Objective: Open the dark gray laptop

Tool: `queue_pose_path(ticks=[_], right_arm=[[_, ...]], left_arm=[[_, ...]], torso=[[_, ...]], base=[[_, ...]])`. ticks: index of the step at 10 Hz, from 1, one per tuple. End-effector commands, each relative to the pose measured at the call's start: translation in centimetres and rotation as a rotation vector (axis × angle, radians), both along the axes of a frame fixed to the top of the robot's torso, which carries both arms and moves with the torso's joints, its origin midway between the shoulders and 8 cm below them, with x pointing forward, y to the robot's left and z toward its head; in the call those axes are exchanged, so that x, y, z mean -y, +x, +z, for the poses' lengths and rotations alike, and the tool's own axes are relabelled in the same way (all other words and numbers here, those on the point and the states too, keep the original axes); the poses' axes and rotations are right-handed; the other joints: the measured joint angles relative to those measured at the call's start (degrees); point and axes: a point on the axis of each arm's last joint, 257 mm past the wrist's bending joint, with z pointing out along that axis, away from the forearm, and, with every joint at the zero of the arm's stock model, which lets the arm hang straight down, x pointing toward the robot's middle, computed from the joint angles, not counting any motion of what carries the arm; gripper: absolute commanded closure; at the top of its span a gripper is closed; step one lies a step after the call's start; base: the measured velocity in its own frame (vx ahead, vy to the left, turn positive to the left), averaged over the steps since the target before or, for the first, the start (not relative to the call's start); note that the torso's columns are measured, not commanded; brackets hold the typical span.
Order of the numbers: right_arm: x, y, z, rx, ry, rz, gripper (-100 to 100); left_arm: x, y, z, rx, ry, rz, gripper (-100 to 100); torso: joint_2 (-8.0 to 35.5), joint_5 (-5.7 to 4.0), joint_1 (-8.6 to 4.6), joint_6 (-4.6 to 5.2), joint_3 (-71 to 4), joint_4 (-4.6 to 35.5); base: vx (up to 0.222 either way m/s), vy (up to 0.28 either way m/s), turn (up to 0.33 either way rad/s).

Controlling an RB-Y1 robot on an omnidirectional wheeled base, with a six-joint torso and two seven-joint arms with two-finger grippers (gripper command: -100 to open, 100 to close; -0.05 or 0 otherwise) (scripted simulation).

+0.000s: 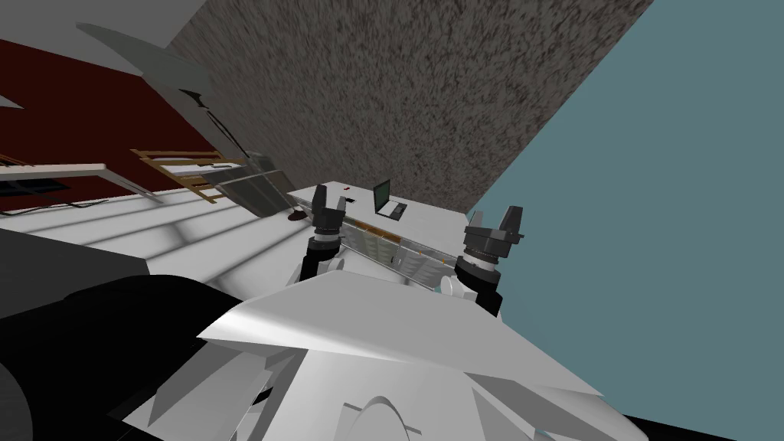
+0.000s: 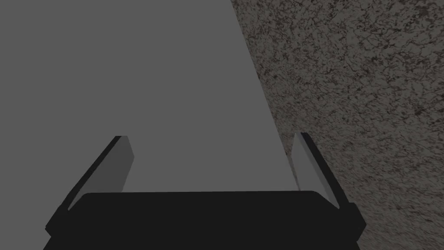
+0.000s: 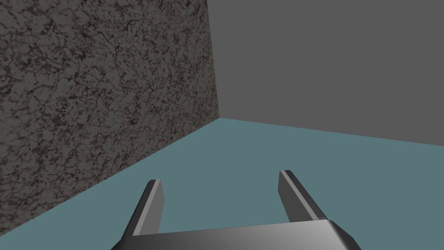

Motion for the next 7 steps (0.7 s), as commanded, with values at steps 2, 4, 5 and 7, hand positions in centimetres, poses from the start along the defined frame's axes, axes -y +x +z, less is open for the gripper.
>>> queue_pose_path(ticks=[2,4,5,7], right_arm=[[0.00,0.00,0.00,0.000,0.000,0.000,0],[0.00,-0.01,0.01,0.000,0.000,0.000,0],[0.00,-0.01,0.01,0.000,0.000,0.000,0],[0.00,-0.01,0.01,0.000,0.000,0.000,0]], left_arm=[[0.00,0.00,0.00,0.000,0.000,0.000,0],[0.00,0.00,0.01,0.000,0.000,0.000,0],[0.00,-0.01,0.01,0.000,0.000,0.000,0],[0.00,-0.01,0.01,0.000,0.000,0.000,0]], torso=[[6.0,0.00,0.00,0.00,-12.0,6.0],[14.2,0.00,0.00,0.00,-28.5,14.2],[18.5,0.00,0.00,0.00,-36.9,18.5],[26.9,0.00,0.00,0.00,-53.8,26.9]], base=[[0.000,0.000,0.000],[0.000,0.000,0.000],[0.000,0.000,0.000],[0.000,0.000,0.000]])
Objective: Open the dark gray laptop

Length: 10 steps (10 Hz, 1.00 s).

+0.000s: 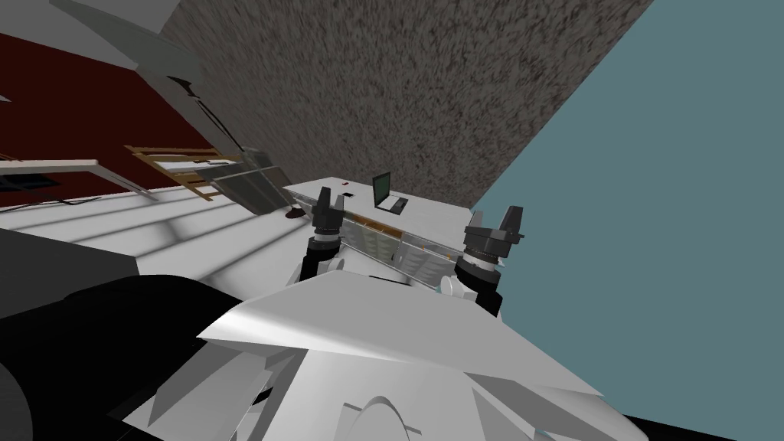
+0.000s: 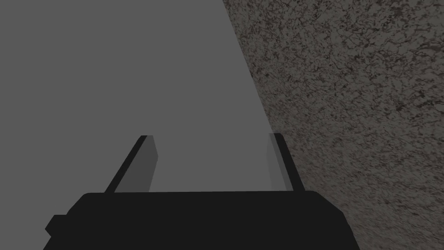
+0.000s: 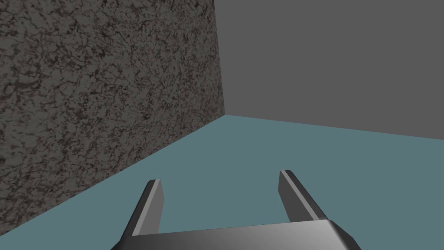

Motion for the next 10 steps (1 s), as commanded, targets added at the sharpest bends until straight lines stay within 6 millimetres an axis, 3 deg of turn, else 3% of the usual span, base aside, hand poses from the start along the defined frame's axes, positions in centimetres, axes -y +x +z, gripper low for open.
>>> queue_pose_path(ticks=[1,2,3,5,10], right_arm=[[0.0,0.0,0.0,0.000,0.000,0.000,0],[0.0,0.0,0.0,0.000,0.000,0.000,0],[0.0,0.0,0.0,0.000,0.000,0.000,0],[0.0,0.0,0.0,-0.001,0.000,0.000,0],[0.0,0.0,0.0,-0.001,0.000,0.000,0]], left_arm=[[0.0,0.0,0.0,0.000,0.000,0.000,0],[0.0,0.0,0.0,0.000,0.000,0.000,0],[0.2,0.7,-0.7,-0.034,0.033,-0.004,-100],[0.1,1.6,-1.7,-0.080,0.068,0.000,-100],[-1.0,4.5,-5.3,-0.241,0.175,0.040,-100]], torso=[[4.2,0.00,0.00,0.00,-8.5,4.2],[8.5,0.00,0.00,0.00,-16.9,8.5],[12.7,0.00,0.00,0.00,-25.4,12.7],[15.1,0.05,0.15,0.00,-30.5,15.1],[15.4,0.01,0.03,0.00,-30.7,15.4]], base=[[0.000,0.000,0.000],[0.000,0.000,0.000],[0.021,0.029,-0.071],[0.022,0.060,-0.086],[0.034,0.096,-0.098]])
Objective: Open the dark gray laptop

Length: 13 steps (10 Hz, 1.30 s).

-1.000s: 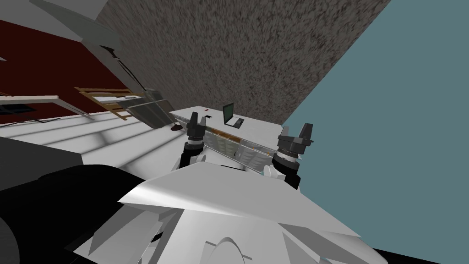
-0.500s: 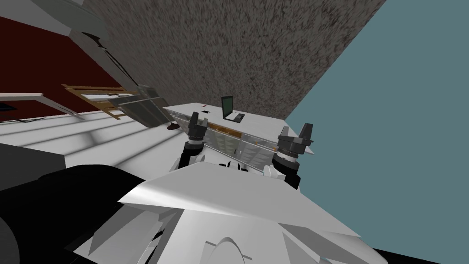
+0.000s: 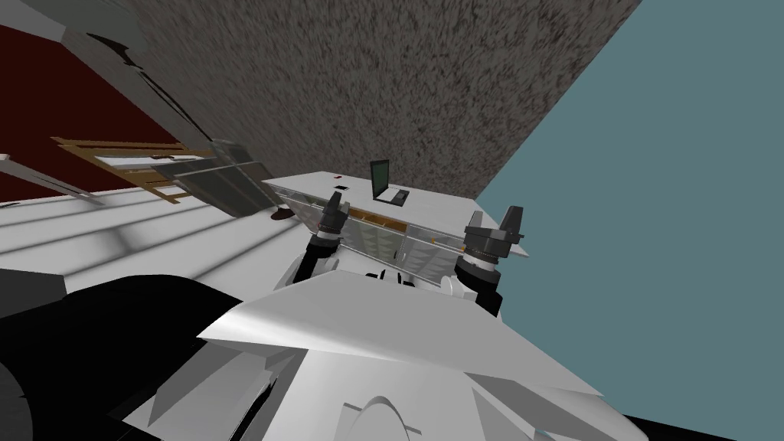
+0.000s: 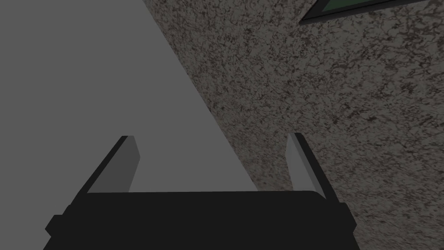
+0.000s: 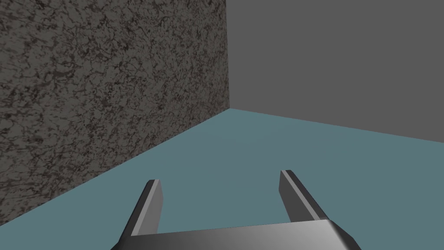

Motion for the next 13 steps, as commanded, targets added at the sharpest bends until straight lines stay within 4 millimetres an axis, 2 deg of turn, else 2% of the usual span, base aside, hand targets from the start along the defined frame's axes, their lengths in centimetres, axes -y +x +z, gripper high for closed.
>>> queue_pose_path(ticks=[1,2,4,8,11,12,13], right_arm=[[0.0,0.0,0.0,0.000,0.000,0.000,0],[0.0,0.0,0.0,0.000,0.000,0.000,0],[0.0,0.0,0.0,0.000,0.000,0.000,0],[0.0,0.0,0.0,0.000,0.000,0.000,0],[0.0,0.0,0.0,0.000,0.000,0.000,0],[0.0,0.0,0.0,0.000,0.000,0.000,0],[0.0,0.0,0.0,0.000,0.000,0.000,0]], left_arm=[[-0.9,1.7,-2.3,-0.090,0.063,0.031,-100],[-1.0,1.8,-2.5,-0.096,0.062,0.033,-100],[-1.9,2.9,-4.1,-0.165,0.113,0.062,-100],[-3.3,4.1,-6.1,-0.245,0.162,0.100,-100],[-5.6,5.4,-8.4,-0.344,0.232,0.160,-100],[-5.7,5.5,-8.5,-0.350,0.231,0.163,-100],[-6.6,5.9,-9.2,-0.382,0.252,0.185,-100]], torso=[[0.0,0.00,-0.02,0.00,0.0,0.0],[0.0,0.00,0.00,0.00,0.0,0.0],[0.0,-0.04,-0.12,0.01,0.0,0.0],[-0.1,0.01,0.05,0.01,-0.1,0.0],[0.1,0.00,0.01,0.01,0.0,0.0],[0.0,0.02,0.05,0.01,0.0,0.0],[0.0,-0.02,-0.08,-0.03,0.0,0.0]], base=[[0.041,0.120,-0.127],[0.025,0.095,-0.028],[0.007,0.087,-0.092],[0.030,0.091,-0.081],[0.013,0.101,-0.141],[0.011,0.090,-0.056],[0.004,0.062,-0.090]])
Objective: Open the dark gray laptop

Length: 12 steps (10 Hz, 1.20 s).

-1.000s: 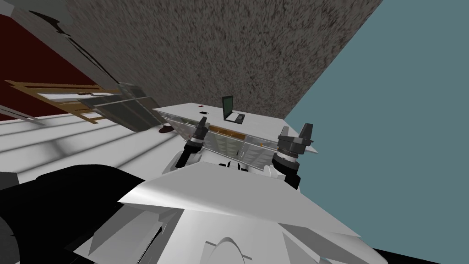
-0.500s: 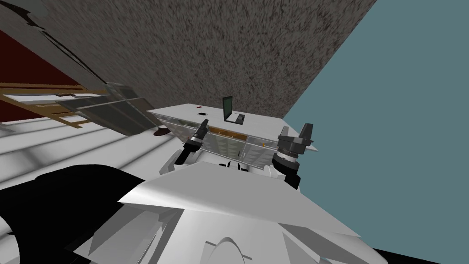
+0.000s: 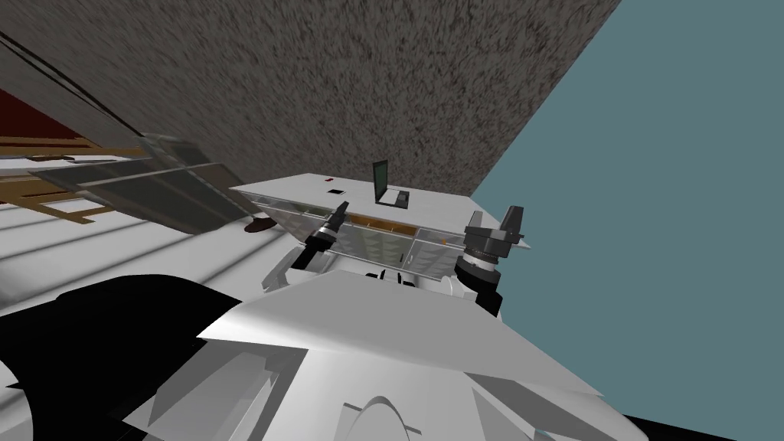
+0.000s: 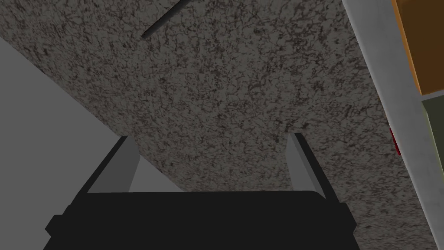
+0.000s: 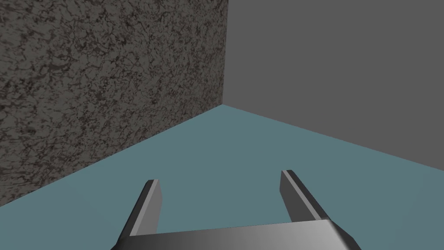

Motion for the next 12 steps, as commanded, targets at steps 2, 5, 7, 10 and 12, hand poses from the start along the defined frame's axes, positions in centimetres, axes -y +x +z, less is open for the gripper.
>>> queue_pose_path(ticks=[2,5,7,10,12], right_arm=[[0.0,0.0,0.0,0.000,0.000,0.000,0],[0.0,0.0,0.0,0.000,0.000,0.000,0],[0.0,0.0,0.0,0.000,0.000,0.000,0],[0.0,0.0,0.0,0.000,0.000,0.000,0],[0.0,0.0,0.0,0.000,0.000,0.000,0]], left_arm=[[-2.0,0.9,-1.5,-0.069,0.047,0.051,-100],[-3.9,1.6,-2.6,-0.122,0.084,0.097,-100],[-5.8,2.3,-3.2,-0.163,0.113,0.142,-100],[-8.6,3.3,-3.8,-0.214,0.139,0.211,-100],[-9.6,3.5,-3.9,-0.232,0.144,0.236,-100]], torso=[[0.0,-0.01,0.00,0.05,0.0,0.0],[0.0,0.00,0.03,0.06,0.0,0.0],[0.0,-0.01,0.01,0.04,0.0,0.0],[0.0,0.00,0.02,0.02,0.0,0.0],[-0.1,0.06,0.10,0.05,-0.1,-0.1]], base=[[0.014,0.065,-0.125],[0.007,0.040,-0.130],[0.005,0.024,-0.175],[0.010,0.009,-0.217],[0.002,-0.013,-0.117]])
